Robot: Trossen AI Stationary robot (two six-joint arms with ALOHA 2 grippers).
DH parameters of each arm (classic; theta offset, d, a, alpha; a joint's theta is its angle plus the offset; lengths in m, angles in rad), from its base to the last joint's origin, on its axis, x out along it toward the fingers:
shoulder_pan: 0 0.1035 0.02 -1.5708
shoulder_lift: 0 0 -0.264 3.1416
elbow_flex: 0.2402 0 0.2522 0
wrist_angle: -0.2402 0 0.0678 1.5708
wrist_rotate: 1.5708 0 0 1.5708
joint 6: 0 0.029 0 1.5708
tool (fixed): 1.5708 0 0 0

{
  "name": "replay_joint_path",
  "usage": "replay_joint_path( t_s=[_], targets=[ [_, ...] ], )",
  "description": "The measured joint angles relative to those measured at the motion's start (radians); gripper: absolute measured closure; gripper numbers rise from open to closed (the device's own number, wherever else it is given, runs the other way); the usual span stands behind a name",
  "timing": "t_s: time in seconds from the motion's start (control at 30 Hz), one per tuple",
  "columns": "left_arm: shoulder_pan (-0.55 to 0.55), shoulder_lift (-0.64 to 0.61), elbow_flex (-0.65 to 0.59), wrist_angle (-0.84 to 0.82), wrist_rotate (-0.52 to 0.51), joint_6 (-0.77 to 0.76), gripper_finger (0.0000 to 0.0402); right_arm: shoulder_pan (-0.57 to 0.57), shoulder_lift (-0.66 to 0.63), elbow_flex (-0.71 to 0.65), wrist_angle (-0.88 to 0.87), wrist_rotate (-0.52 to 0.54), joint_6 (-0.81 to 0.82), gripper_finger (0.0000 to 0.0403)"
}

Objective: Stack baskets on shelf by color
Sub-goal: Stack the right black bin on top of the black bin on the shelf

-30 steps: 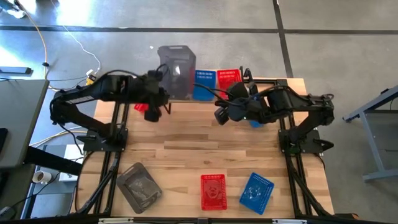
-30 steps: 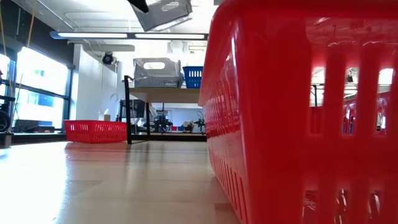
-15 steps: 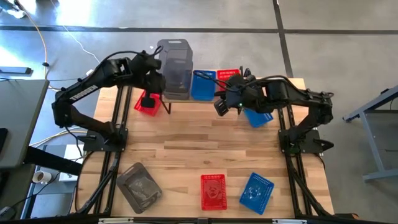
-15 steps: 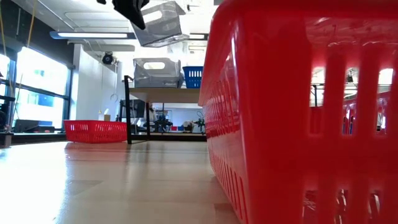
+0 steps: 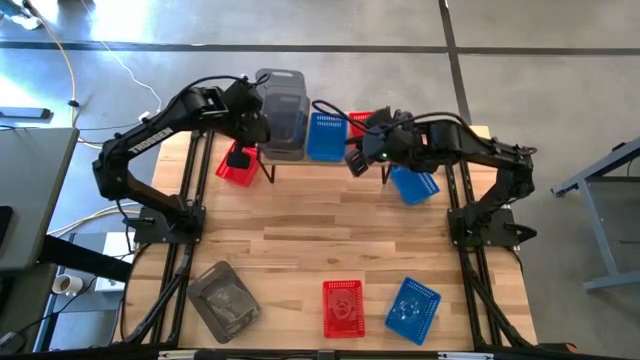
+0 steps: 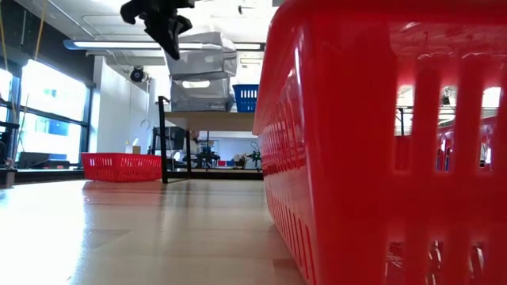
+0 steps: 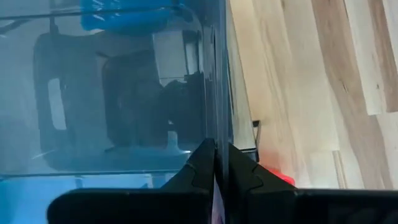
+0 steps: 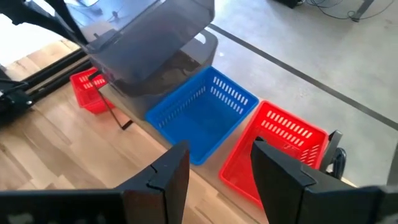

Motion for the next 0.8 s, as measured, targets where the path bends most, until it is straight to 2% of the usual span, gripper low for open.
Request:
replay_joint_path(
  t_s=[0.2,0.8],
  targets=[
    [0.006,0.011,0.0,-0.008,0.052,0.013,0.0402,-0.009,0.0,0.0,-0.02,0.0,0.0,0.0247],
    [0.035,0.089,0.0,-0.028,0.039,-0.034,0.0402,-0.009,0.0,0.0,-0.039,0.0,-0.008,0.0247]
  ],
)
